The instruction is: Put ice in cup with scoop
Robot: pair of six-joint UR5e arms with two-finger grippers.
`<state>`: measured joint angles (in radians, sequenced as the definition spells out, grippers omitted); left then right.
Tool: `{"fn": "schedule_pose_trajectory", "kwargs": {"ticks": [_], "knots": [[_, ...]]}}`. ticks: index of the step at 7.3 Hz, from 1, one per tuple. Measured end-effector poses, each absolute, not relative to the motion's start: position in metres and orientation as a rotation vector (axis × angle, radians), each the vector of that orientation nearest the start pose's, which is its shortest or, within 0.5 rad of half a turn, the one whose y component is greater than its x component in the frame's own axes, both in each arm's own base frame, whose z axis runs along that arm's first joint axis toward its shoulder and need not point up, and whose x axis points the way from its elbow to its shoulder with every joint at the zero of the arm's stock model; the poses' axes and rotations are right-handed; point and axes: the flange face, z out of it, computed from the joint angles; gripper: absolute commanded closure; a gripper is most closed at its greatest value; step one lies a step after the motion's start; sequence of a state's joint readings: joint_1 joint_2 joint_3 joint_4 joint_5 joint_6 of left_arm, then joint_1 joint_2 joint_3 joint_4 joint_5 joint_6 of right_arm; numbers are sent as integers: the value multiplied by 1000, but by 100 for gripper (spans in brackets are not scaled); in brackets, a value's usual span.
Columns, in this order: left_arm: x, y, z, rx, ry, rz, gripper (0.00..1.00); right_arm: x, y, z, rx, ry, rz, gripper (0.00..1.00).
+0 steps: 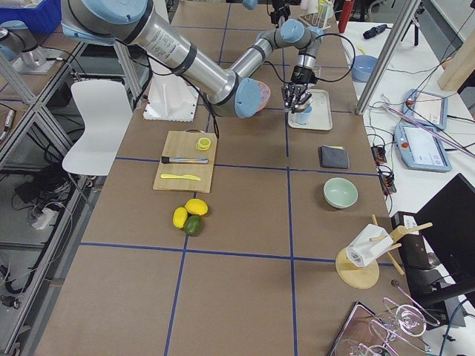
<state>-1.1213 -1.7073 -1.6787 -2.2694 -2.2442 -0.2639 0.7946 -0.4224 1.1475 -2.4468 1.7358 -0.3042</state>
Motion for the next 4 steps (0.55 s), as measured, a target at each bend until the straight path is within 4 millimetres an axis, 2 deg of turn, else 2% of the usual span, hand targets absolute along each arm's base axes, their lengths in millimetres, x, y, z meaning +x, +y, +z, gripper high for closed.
{"fn": "schedule_pose_trajectory", "kwargs": {"ticks": [4], "knots": [[177,-535,453,640,905,482,0,-450,-632,190,-200,-87,-1090,100]]}}
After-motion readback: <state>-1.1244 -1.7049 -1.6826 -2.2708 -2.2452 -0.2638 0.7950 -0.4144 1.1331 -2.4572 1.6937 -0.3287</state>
